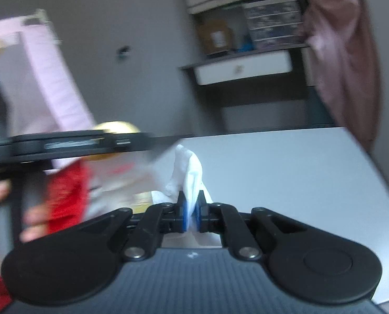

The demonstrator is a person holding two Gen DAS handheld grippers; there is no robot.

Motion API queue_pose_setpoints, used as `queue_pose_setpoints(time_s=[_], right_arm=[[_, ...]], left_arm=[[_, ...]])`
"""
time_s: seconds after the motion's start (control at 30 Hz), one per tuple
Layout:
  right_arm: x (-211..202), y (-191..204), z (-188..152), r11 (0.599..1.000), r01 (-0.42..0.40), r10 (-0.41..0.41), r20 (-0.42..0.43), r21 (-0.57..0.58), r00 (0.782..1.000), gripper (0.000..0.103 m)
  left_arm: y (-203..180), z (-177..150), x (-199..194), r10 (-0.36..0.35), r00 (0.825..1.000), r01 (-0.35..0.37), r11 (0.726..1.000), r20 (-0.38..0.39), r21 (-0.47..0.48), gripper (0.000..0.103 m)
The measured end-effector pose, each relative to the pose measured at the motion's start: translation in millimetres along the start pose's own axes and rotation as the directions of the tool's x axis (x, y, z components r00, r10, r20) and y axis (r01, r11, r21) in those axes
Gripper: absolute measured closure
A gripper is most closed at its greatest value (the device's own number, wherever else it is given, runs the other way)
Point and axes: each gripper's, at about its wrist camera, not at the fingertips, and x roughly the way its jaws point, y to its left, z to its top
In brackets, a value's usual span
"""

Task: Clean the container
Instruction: 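Raise the white cloth with the right gripper toward the held bottle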

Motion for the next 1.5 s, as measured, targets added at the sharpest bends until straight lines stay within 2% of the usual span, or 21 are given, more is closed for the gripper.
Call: queue_pose_setpoints(time_s=[0.1,0.37,0.57,0.7,1.23,1.5], right_arm=[[0.9,18.5,-1.5,0.996,-0.085,0.085,-0.016,-0.025,0.996,0.096],[-3.1,38.0,6.3,0.982,-0.187,0.188,0.032,-0.033,0.982,0.096],[13.7,36.3,9.1,0.977,-0.213,0.213,0.032,-0.013,0.977,0.096],[20.1,36.1,6.5,0.971,-0.237,0.236,0.023,0.017,0.971,0.097],[47.8,32.3,-24.2,0.981,-0.178,0.186,-0.113,0.076,0.976,0.096],[37.2,39.0,-17.0,0.981,-0.184,0.188,-0.077,0.058,0.979,0.096]], left_arm=[[-0.3,-0.1,1.3,-0.002,1.000,0.002,1.000,-0.006,-0.003,0.054],[-1.4,1.4,3.6,0.004,1.000,-0.004,1.000,-0.017,0.009,0.054],[-3.6,2.3,1.8,0.019,1.000,-0.019,0.999,-0.009,0.036,0.054],[-1.0,1.5,2.4,0.003,1.000,-0.002,1.000,-0.011,0.029,0.054],[8.7,-9.4,8.3,-0.067,0.998,0.067,0.998,0.002,-0.015,0.054],[3.6,-14.7,7.8,-0.057,0.998,0.057,0.998,0.013,0.019,0.054]])
